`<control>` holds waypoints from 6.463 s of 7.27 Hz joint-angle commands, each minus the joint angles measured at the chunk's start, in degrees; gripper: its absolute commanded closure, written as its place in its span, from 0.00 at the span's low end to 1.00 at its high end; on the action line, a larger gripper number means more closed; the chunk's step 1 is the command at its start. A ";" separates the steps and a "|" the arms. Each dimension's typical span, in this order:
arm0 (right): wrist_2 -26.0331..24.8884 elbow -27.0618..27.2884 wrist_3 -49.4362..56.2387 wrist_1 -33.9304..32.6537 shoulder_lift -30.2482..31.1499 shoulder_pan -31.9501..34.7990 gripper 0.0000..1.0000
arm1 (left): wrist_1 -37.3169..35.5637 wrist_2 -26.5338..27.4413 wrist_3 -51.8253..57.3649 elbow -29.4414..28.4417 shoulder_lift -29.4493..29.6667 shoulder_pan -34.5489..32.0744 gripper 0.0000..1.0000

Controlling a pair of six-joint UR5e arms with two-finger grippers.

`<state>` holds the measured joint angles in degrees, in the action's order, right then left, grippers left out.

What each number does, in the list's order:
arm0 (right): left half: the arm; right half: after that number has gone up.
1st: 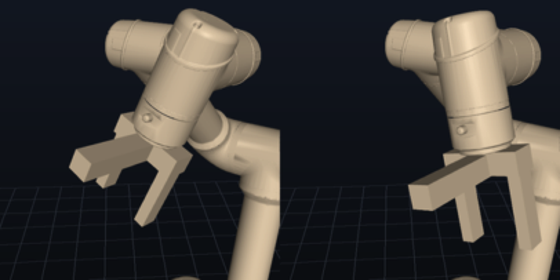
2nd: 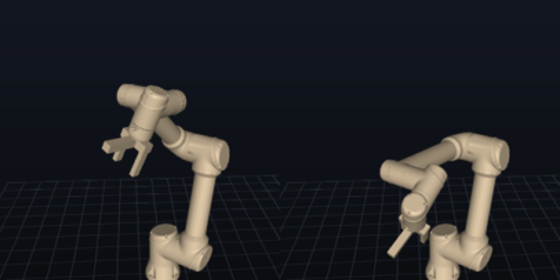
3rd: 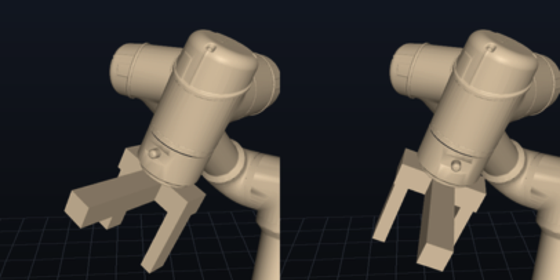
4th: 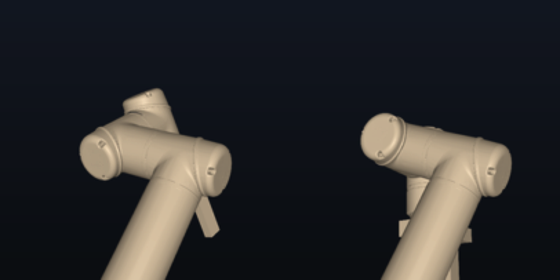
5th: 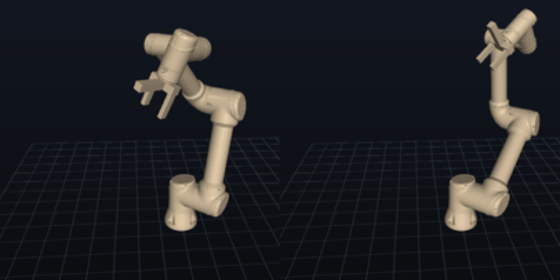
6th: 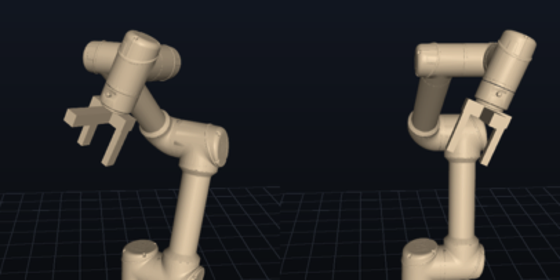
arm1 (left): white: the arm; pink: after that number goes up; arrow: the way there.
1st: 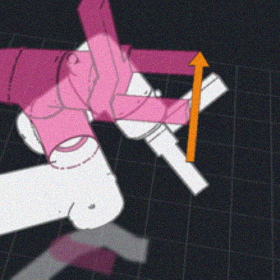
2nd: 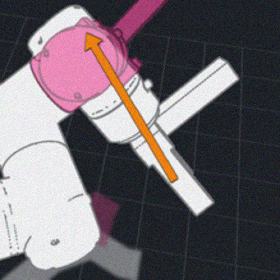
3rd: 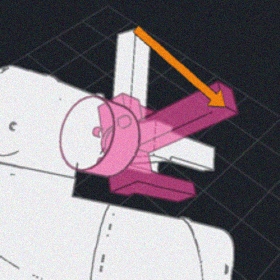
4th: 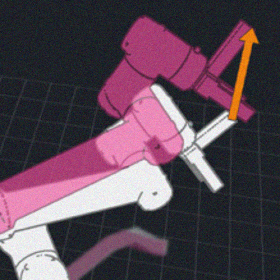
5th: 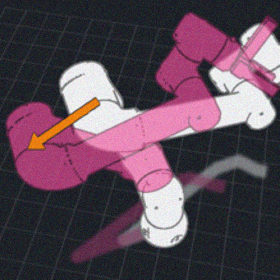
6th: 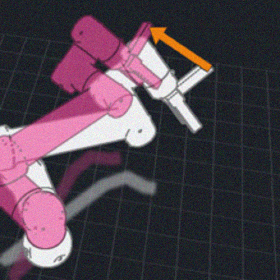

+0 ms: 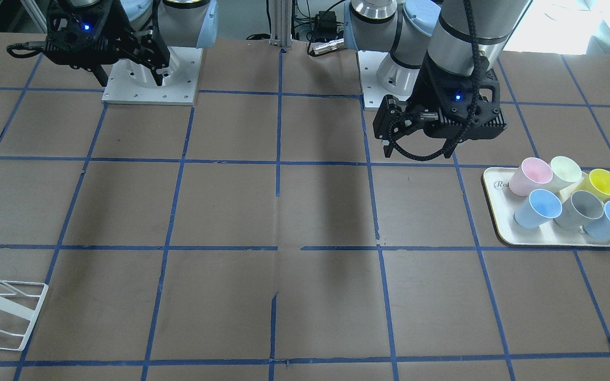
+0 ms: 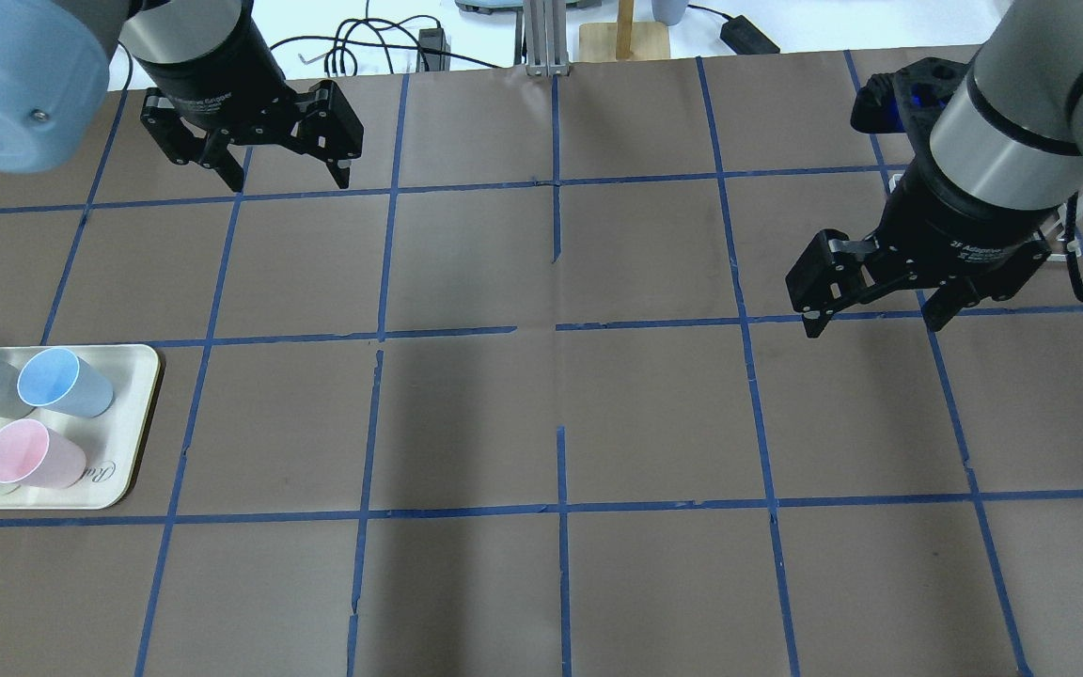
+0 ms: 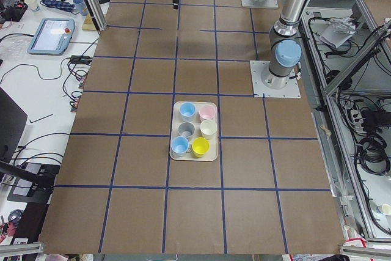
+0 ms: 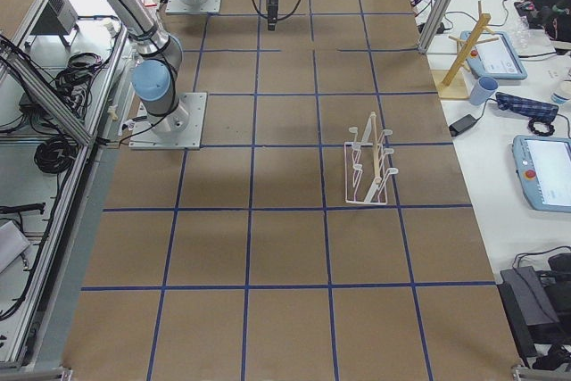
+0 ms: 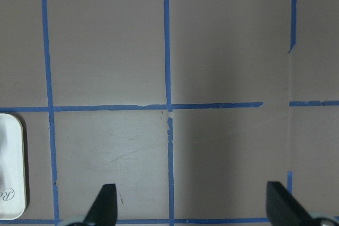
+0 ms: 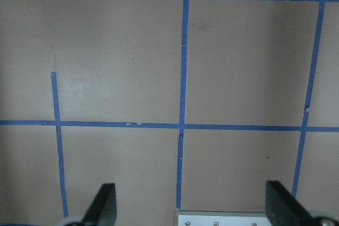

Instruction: Transfer IKEA cup to right arm and place on rack

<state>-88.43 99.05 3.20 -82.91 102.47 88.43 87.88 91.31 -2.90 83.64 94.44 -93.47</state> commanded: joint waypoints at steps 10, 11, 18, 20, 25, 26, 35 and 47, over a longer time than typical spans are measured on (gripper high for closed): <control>-0.60 0.43 0.23 0.90 0.27 0.07 0.00 | 0.28 0.01 2.64 1.17 -0.49 1.18 0.00; -0.60 0.88 0.32 0.99 0.18 -0.28 0.00 | 0.45 0.19 3.94 1.17 -0.66 2.05 0.00; 0.45 2.56 -0.47 -0.33 1.24 0.07 0.00 | -1.55 -5.68 32.53 9.15 0.64 28.72 0.00; 0.36 2.29 -0.47 -1.37 1.33 0.07 0.00 | -10.32 -5.97 49.48 10.22 5.64 33.43 0.00; 0.36 2.73 -0.56 -2.17 1.41 0.07 0.00 | -19.84 -5.79 72.93 12.84 15.94 43.62 0.00; 0.36 2.73 -0.56 -2.26 1.41 0.07 0.00 | -24.03 -4.66 73.64 14.86 16.73 43.81 0.00; 4.12 2.12 -0.56 -3.23 0.89 -0.54 0.00 | -27.50 0.98 72.77 18.93 16.30 44.86 0.00; 54.40 6.85 -24.89 -3.93 -4.12 -11.44 0.00 | -22.31 0.36 73.04 17.69 19.02 47.15 0.15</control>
<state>-36.30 104.27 -18.87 -86.70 98.54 77.08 65.55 91.64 70.20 101.07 113.19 -46.18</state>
